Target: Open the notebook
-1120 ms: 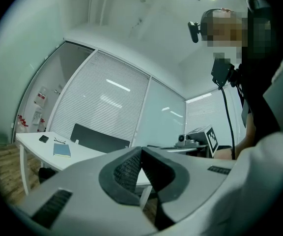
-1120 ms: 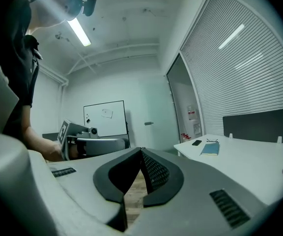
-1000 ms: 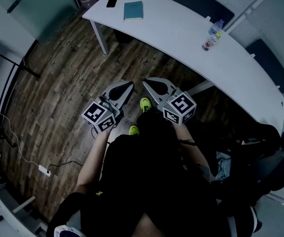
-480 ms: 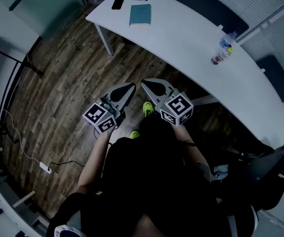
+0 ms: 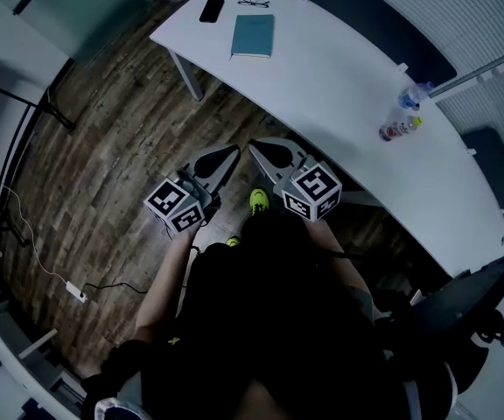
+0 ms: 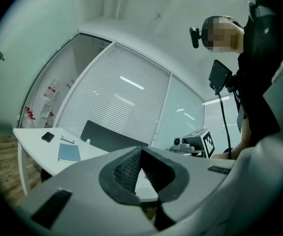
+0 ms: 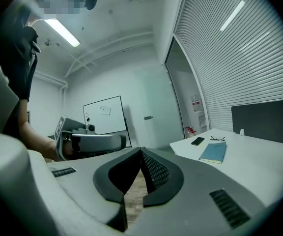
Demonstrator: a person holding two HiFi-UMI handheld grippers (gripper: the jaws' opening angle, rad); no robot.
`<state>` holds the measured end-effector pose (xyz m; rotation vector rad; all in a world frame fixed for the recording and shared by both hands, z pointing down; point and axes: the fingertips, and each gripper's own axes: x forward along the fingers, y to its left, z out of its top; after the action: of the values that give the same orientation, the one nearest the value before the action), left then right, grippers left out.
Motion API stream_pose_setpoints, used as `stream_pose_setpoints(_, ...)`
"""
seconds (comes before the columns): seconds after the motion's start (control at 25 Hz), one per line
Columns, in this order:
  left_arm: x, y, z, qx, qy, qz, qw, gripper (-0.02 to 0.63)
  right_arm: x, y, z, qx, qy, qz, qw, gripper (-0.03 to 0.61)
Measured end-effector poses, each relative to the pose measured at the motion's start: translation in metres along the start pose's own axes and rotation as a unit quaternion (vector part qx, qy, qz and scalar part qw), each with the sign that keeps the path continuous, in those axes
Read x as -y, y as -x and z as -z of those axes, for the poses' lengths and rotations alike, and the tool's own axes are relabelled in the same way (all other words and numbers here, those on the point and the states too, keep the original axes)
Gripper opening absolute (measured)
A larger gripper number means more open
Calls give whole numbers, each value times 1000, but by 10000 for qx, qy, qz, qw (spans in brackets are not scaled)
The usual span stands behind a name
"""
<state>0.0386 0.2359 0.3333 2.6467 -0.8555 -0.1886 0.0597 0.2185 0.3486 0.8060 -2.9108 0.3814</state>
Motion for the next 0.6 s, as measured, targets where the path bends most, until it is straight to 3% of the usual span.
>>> stream_pose_setpoints(0.6, -66, -74, -19, 36, -79, -393, 9992, 17, 97, -34, -17, -76, 4, -188, 9998, 21)
